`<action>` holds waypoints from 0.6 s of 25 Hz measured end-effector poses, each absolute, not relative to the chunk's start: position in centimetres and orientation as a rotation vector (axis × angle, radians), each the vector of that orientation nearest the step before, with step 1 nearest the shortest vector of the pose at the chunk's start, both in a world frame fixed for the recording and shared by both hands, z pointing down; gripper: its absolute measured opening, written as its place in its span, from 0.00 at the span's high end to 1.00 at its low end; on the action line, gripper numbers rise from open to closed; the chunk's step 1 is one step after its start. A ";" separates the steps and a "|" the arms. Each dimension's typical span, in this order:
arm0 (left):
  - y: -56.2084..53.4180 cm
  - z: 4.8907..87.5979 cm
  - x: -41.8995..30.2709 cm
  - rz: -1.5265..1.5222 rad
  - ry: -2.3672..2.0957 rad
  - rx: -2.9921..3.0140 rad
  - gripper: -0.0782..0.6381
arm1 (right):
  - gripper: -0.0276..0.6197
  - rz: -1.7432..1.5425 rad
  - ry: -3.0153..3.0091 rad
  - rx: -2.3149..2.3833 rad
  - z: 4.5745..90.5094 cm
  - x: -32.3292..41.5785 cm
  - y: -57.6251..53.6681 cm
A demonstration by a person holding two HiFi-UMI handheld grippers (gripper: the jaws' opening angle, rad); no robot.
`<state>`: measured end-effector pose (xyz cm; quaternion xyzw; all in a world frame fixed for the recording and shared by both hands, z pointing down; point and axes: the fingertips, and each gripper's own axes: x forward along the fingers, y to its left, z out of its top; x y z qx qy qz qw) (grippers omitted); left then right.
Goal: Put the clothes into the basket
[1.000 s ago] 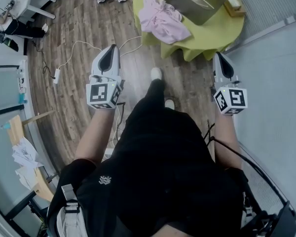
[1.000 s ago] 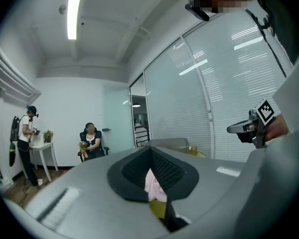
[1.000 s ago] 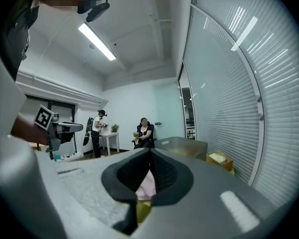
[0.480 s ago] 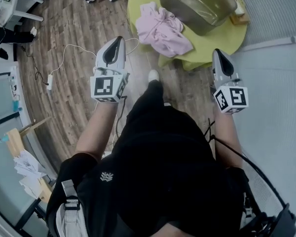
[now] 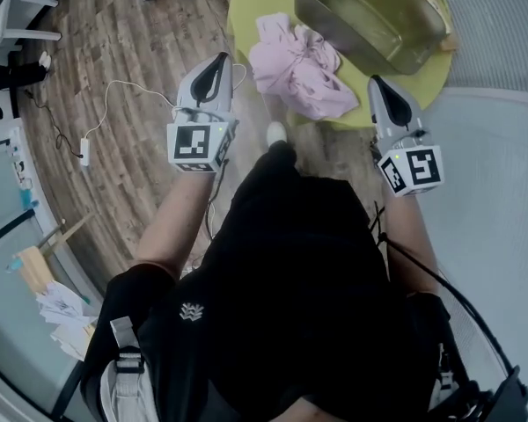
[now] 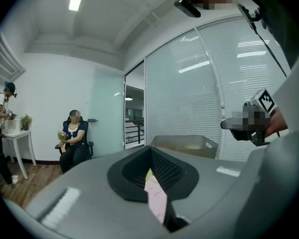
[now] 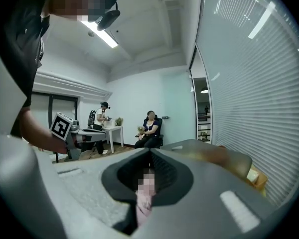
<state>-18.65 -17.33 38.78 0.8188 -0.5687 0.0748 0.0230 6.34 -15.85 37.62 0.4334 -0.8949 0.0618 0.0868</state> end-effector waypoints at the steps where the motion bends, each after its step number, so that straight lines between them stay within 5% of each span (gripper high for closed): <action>1: -18.2 39.3 -18.6 0.241 -1.746 2.536 0.88 | 0.96 0.186 -2.662 1.289 37.9 6.0 -16.5; 15: -26.3 43.3 -18.5 0.281 -1.699 2.529 0.88 | 0.96 0.324 -2.667 1.126 45.1 3.0 -23.3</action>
